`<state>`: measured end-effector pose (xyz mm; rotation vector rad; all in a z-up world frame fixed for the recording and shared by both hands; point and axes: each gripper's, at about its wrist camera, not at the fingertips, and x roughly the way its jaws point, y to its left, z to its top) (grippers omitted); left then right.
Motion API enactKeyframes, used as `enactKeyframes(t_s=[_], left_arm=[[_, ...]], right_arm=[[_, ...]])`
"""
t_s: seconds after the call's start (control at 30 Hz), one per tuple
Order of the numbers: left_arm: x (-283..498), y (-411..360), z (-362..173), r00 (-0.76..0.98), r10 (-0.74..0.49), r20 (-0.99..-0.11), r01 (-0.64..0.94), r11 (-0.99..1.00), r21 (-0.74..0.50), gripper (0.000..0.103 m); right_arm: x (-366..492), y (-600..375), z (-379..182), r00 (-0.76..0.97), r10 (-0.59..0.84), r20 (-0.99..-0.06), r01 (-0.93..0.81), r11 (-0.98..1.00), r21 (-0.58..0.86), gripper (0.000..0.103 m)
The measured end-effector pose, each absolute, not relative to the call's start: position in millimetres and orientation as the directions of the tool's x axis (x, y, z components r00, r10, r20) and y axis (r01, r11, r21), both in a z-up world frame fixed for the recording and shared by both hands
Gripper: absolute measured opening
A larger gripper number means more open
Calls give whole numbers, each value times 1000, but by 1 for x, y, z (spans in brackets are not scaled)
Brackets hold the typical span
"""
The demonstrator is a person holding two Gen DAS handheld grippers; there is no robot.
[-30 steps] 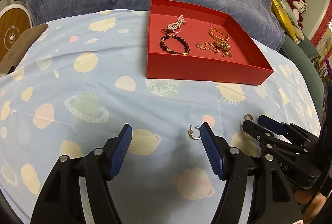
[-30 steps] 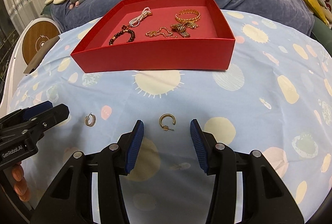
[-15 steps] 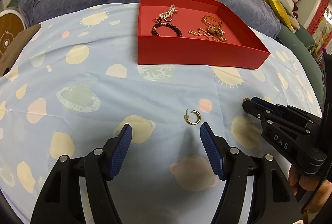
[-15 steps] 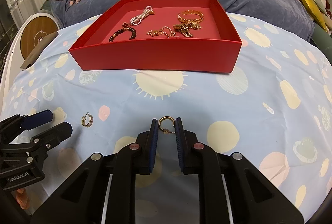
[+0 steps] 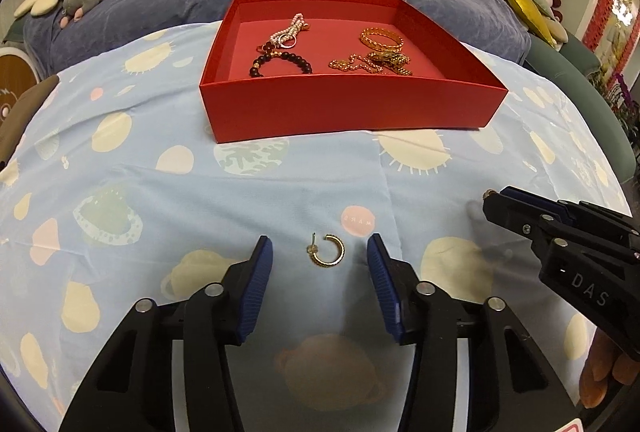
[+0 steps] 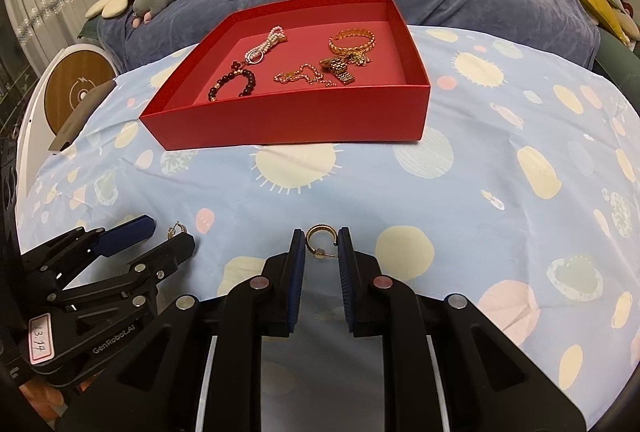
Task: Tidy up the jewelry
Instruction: 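Grasp the other gold hoop earring with the left gripper, then carry both hoop earrings over the red box and lower them in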
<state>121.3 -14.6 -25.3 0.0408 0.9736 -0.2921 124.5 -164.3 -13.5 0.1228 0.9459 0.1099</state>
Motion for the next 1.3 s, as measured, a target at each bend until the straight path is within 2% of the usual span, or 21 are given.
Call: enactKeyframes(t_s=[0.07, 0.37, 1.3], left_arm=[[121, -17, -26, 532, -224, -817, 268, 959, -89, 34], [119, -24, -27, 544, -210, -812, 283, 957, -58, 16], [119, 3, -5, 544, -264, -796, 244, 958, -151, 16]], right_arm=[[123, -166, -13, 582, 148, -800, -36, 987, 156, 16], [122, -170, -10, 586, 147, -797, -28, 986, 162, 16], [124, -125, 9, 597, 225, -770, -112, 974, 197, 16]])
